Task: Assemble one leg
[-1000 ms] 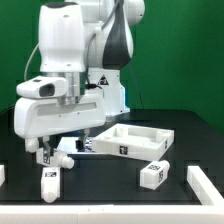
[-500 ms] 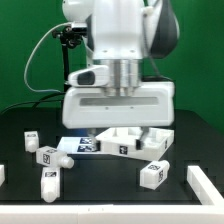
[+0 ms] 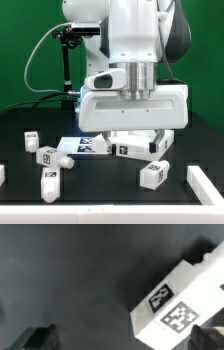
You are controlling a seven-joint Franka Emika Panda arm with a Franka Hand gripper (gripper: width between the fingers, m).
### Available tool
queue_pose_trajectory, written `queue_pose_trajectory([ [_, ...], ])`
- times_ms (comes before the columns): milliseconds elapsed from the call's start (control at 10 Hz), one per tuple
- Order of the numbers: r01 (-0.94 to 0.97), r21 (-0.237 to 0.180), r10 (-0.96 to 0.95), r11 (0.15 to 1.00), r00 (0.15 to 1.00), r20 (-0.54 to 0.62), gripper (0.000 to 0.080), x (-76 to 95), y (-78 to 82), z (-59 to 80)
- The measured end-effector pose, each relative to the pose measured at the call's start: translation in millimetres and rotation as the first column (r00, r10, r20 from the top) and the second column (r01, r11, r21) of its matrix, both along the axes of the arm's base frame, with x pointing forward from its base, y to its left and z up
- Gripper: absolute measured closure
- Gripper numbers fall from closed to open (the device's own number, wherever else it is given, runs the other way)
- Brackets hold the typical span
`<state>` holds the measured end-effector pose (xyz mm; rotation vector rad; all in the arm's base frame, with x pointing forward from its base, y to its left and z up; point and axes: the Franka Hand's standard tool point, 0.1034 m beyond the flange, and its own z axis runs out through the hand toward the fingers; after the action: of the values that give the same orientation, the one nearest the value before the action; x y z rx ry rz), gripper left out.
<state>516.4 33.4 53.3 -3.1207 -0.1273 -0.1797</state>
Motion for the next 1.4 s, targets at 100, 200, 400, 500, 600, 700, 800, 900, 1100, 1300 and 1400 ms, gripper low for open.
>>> queue_pose_trajectory([
  [100,0.121,0.022,-0.120,0.992,0.991,-0.062,0.0151,-4.3,1.6,-1.7],
  [200,0.215,0.040,-0.212,0.976,0.975,-0.069,0.0151,5.2,10.4,-2.3],
  [400,0.301,0.069,-0.296,0.951,0.953,-0.072,0.0151,24.6,28.9,-11.0],
  [500,0.298,0.074,-0.295,0.952,0.954,-0.050,0.0151,27.0,31.0,-18.3],
  [600,0.293,0.074,-0.291,0.953,0.956,-0.031,0.0151,22.5,32.8,-29.0],
  [700,0.283,0.072,-0.283,0.956,0.959,-0.013,0.0151,13.1,35.8,-38.8],
  [800,0.277,0.066,-0.277,0.959,0.961,-0.017,0.0151,4.1,35.6,-43.8],
  [900,0.277,0.067,-0.277,0.958,0.961,-0.015,0.0178,6.1,35.7,-42.6],
  [1100,0.277,0.067,-0.277,0.958,0.961,-0.015,0.0358,6.1,35.8,-42.8],
  [1300,0.275,0.078,-0.275,0.958,0.961,-0.014,0.0518,-1.1,51.6,-31.6],
  [1400,0.266,0.085,-0.266,0.960,0.964,-0.022,0.0518,-15.1,69.4,-21.2],
])
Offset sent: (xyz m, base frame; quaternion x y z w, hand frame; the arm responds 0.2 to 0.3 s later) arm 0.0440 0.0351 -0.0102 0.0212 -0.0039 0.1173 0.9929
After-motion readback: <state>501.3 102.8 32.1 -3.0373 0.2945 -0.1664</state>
